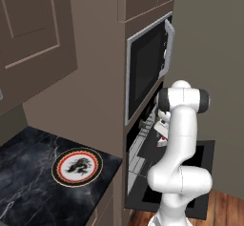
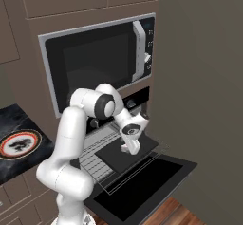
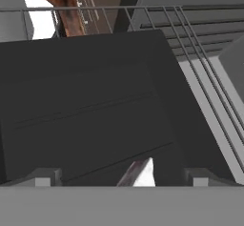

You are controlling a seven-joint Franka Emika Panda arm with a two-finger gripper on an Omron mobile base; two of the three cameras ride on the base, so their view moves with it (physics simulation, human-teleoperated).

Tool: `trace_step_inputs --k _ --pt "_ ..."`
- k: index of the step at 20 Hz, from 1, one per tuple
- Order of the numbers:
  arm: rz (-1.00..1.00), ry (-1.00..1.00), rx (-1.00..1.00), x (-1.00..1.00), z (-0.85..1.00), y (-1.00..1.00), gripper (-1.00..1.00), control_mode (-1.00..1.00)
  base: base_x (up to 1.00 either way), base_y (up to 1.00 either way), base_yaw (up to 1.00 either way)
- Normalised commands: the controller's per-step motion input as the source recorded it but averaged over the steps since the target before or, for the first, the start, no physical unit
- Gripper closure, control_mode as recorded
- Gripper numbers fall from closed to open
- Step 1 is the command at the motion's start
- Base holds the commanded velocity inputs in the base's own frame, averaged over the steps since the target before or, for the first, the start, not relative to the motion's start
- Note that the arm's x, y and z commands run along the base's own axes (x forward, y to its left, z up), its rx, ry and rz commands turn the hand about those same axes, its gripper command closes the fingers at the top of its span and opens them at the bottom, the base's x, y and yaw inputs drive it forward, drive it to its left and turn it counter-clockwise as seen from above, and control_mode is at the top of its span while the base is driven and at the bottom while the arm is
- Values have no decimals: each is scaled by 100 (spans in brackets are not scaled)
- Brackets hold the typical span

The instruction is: Take the baked cake out of the oven and place it on the plate for cooling. Then close the oven door.

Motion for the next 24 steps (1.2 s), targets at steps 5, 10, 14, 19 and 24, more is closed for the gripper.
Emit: trace_step_inputs --k 5,10,14,19,24 --pt "0 0 -4 22 -6 0 -100 -100 0 0 0" --pt "0 0 -5 14 -9 0 -100 -100 0 0 0" --pt "0 0 -6 0 -15 0 -100 -100 0 0 0" --pt "0 0 -6 0 -17 0 -100 -100 0 0 0" --pt "0 0 -6 0 -13 0 -100 -100 0 0 0"
